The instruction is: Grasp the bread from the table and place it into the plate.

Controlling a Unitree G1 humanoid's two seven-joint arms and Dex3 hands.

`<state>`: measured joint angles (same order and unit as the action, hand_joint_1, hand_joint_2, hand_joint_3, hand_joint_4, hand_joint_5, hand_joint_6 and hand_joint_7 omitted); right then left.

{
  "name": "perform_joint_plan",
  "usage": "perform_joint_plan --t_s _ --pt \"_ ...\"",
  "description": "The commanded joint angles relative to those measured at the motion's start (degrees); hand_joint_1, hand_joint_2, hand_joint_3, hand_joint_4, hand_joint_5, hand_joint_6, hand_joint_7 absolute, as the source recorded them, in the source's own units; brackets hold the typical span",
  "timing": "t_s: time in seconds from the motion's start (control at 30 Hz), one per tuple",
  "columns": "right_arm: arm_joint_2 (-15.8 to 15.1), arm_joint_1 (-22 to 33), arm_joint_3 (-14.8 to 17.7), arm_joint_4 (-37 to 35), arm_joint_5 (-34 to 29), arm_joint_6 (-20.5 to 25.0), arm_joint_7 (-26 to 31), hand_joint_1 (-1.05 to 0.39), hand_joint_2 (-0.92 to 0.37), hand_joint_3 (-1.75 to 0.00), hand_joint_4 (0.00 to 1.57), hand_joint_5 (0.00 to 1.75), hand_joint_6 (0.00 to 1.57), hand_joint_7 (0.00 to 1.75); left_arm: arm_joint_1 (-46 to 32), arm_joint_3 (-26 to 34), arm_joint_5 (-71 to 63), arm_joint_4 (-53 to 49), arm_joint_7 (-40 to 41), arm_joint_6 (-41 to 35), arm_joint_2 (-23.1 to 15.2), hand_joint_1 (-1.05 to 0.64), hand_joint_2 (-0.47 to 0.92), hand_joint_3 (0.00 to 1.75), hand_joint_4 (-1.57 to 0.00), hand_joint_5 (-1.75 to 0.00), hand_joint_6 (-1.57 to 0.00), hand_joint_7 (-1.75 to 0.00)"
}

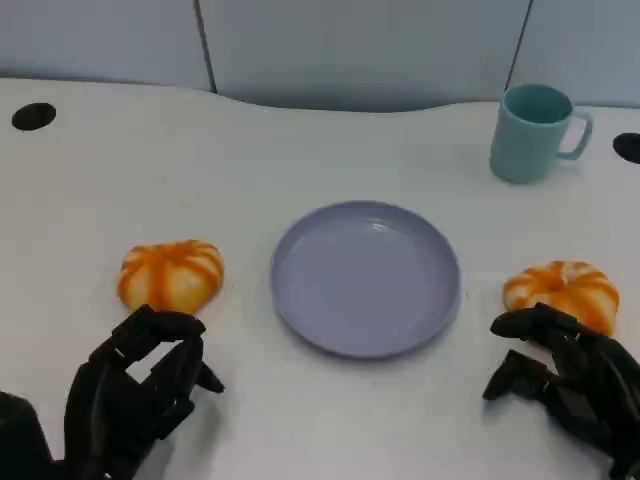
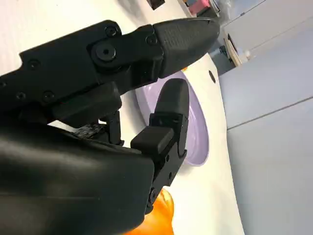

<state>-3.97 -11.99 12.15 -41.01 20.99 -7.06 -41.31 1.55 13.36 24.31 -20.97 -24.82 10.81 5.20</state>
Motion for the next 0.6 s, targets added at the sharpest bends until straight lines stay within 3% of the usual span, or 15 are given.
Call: perform_joint_plan --t_s 0.03,0.2,0.3,0.43,0.6 --pt "-0.6 0.7 0.1 -0.2 0.1 0.9 0.1 -0.43 -0.92 -0.17 0.62 1.44 0.64 0.97 -0.6 0.6 0.8 0.5 -0.4 0.4 -0.6 -0.31 0.63 0.75 -0.7 -1.68 -0.74 -1.13" --pt "-0.7 0.2 0.4 -1.3 0.1 0.0 -0.2 -0.45 -0.92 -0.17 0.62 1.44 0.65 0.97 -0.2 0.5 0.4 0.3 0.2 0.8 -0.3 -0.32 0.62 0.74 -0.71 -1.68 -0.75 -1.13" --pt "-0.6 -0.2 0.4 -1.7 -0.1 0.0 0.1 -0.46 -0.92 -0.16 0.62 1.44 0.65 0.97 1.0 0.2 -2.4 -1.0 0.4 6.0 -0.8 -0.33 0.67 0.65 -0.68 -1.69 -0.73 -1.14" --pt "-0.7 -0.5 0.2 -1.7 -0.4 0.1 0.4 -0.45 -0.92 -0.17 0.62 1.45 0.64 0.97 2.9 0.0 -5.4 -4.6 0.2 14.2 -1.2 -0.32 0.72 0.59 -0.67 -1.58 -0.72 -1.08" --pt "-0.7 -0.5 0.2 -1.8 -0.4 0.1 0.4 -0.45 -0.92 -0.17 0.62 1.45 0.64 0.98 3.6 -0.1 -5.3 -6.8 0.0 16.9 -1.5 -0.31 0.74 0.57 -0.67 -1.57 -0.72 -1.06"
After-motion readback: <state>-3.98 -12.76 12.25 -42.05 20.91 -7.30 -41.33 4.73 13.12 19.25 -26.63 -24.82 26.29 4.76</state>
